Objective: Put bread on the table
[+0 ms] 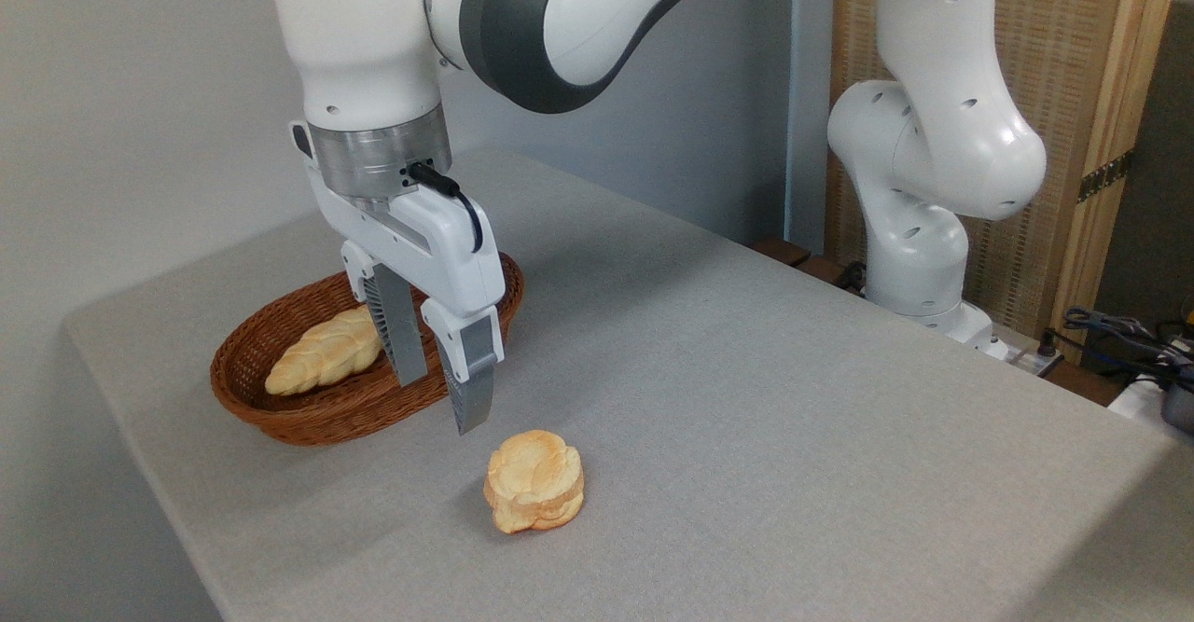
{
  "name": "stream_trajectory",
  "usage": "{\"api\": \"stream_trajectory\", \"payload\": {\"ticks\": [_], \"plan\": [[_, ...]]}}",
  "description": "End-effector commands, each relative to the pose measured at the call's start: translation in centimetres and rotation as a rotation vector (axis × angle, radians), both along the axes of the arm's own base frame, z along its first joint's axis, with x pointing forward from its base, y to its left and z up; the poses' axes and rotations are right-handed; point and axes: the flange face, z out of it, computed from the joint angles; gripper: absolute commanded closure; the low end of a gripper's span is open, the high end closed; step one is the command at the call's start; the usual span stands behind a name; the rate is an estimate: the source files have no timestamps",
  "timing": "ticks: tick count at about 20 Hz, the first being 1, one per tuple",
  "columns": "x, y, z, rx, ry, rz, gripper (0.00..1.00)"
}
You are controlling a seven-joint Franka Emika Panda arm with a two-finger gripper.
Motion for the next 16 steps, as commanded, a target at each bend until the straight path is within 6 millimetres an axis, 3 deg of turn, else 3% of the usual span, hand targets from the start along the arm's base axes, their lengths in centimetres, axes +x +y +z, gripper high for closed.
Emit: {"api": "stream_trajectory", "payload": {"ticks": [1, 4, 8, 16], "plan": [[-0.2, 0.1, 1.0, -0.002, -0.021, 0.007, 0.00], [-0.3, -1.3, 0.8, -0.004, -0.017, -0.011, 0.00], [-0.5, -5.4, 0.2, -0.015, -0.010, -0.025, 0.00], [-1.0, -17.2, -2.3, -0.120, -0.049, 0.080, 0.00]]}}
